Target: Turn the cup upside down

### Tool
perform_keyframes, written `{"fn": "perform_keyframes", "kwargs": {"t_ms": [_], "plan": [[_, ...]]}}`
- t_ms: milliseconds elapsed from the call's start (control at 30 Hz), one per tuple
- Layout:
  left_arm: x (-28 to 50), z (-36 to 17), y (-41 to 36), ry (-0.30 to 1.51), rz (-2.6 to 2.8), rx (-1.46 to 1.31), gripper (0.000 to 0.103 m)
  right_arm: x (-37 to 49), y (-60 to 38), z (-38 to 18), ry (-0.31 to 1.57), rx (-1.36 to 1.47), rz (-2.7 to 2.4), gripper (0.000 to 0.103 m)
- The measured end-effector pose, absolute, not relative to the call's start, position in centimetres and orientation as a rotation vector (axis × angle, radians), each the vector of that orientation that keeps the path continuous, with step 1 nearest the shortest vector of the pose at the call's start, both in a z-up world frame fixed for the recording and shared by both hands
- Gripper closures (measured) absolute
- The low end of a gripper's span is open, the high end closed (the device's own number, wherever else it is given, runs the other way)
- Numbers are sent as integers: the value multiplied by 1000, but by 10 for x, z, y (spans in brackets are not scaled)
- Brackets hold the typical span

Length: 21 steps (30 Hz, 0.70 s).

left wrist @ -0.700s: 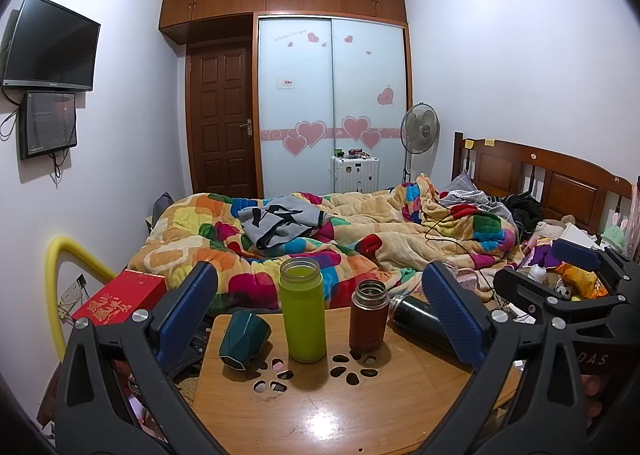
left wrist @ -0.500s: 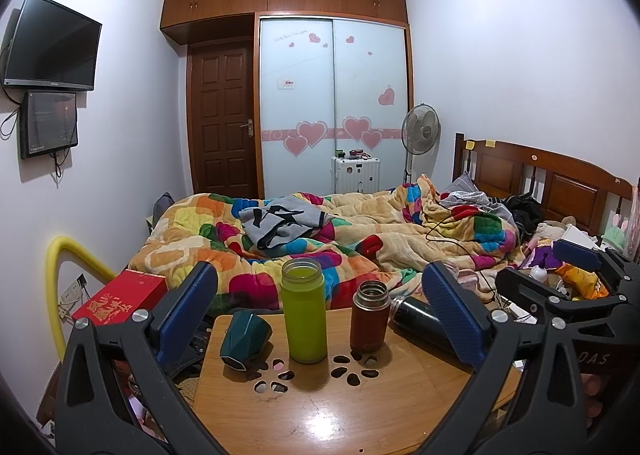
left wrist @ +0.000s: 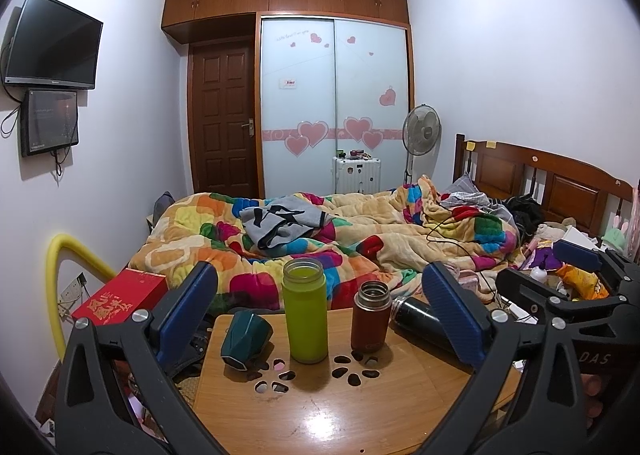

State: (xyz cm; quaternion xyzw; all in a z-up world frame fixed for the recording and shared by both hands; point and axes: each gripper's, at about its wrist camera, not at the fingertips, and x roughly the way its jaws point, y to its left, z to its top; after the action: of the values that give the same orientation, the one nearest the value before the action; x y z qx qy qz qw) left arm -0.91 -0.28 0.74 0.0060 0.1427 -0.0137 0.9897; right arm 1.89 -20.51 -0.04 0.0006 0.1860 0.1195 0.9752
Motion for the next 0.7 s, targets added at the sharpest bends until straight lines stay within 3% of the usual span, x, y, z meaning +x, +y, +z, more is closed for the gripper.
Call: {"fn": "perform_keyframes", "kwargs": {"t_ms": [700], "plan": [[7, -7, 6, 331, -13, -4, 0, 23, -201, -3, 374, 1, 245, 0]]}}
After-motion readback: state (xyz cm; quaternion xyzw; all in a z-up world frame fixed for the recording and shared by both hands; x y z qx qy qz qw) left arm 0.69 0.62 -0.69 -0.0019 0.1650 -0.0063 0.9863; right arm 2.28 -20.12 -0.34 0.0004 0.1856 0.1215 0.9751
